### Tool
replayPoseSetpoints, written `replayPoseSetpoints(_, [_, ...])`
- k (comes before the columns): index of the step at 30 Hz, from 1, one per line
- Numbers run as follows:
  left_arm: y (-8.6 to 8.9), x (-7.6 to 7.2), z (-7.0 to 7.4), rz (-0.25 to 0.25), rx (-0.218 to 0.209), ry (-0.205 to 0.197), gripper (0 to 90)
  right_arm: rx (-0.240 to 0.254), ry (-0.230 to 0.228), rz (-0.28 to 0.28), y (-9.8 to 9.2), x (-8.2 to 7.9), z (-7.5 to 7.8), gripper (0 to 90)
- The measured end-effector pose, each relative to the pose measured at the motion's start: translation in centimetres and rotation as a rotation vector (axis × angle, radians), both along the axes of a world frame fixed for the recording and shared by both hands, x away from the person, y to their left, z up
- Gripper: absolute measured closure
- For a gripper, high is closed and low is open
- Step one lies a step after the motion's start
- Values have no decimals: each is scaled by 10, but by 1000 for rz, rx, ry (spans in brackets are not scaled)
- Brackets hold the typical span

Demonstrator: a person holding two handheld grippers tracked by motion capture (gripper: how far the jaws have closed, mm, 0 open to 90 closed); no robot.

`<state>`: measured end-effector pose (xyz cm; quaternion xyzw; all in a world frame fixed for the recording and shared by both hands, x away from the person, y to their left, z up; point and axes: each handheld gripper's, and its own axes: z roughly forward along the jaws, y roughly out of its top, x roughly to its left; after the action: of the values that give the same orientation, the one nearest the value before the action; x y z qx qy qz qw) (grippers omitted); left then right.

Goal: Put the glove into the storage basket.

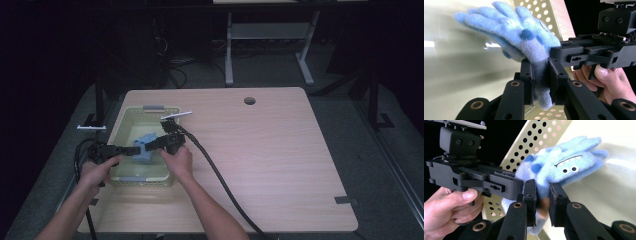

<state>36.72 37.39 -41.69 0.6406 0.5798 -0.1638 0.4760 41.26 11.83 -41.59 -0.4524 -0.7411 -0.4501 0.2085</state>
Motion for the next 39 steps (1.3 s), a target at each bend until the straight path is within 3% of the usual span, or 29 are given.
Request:
replayPoseSetpoints(8, [-1, 0, 0, 3, -20, -4, 756, 16, 4, -14, -5, -1, 0, 755])
replayPoseSetpoints(25, [-2, 1, 0, 2, 7, 9, 758, -4, -8, -40, -12, -2, 2, 737])
replayPoseSetpoints(29, [-5, 3, 0, -5, 52, 33, 757, -19, -17, -52, -14, -3, 5, 717])
replayPoseSetpoints(30, [-8, 3, 1, -7, 100, 44, 757, -16, -16, -56, -16, -4, 6, 711])
replayPoseSetpoints(31, [-8, 3, 1, -7, 100, 44, 757, -16, -16, -56, -16, -4, 6, 711])
replayPoseSetpoints(32, [-12, 5, 1, -17, 139, 53, 757, -19, -21, -62, -17, -4, 8, 711])
replayPoseSetpoints(33, [-12, 5, 1, -17, 139, 53, 757, -19, -21, -62, -17, -4, 8, 711])
replayPoseSetpoints(34, [-16, 6, 2, -39, 198, 63, 756, -16, -19, -57, -19, -5, 9, 711])
replayPoseSetpoints(35, [-18, 7, 1, -56, 222, 62, 756, -16, -19, -55, -19, -5, 9, 711])
replayPoseSetpoints(36, [-18, 7, 1, -56, 222, 62, 756, -16, -19, -55, -19, -5, 9, 711])
replayPoseSetpoints(37, [-22, 8, 2, -57, 258, 82, 756, -10, -27, -53, -21, -5, 9, 711])
replayPoseSetpoints(39, [-24, 10, 1, -71, 286, 111, 753, -5, -30, -53, -22, -6, 11, 711])
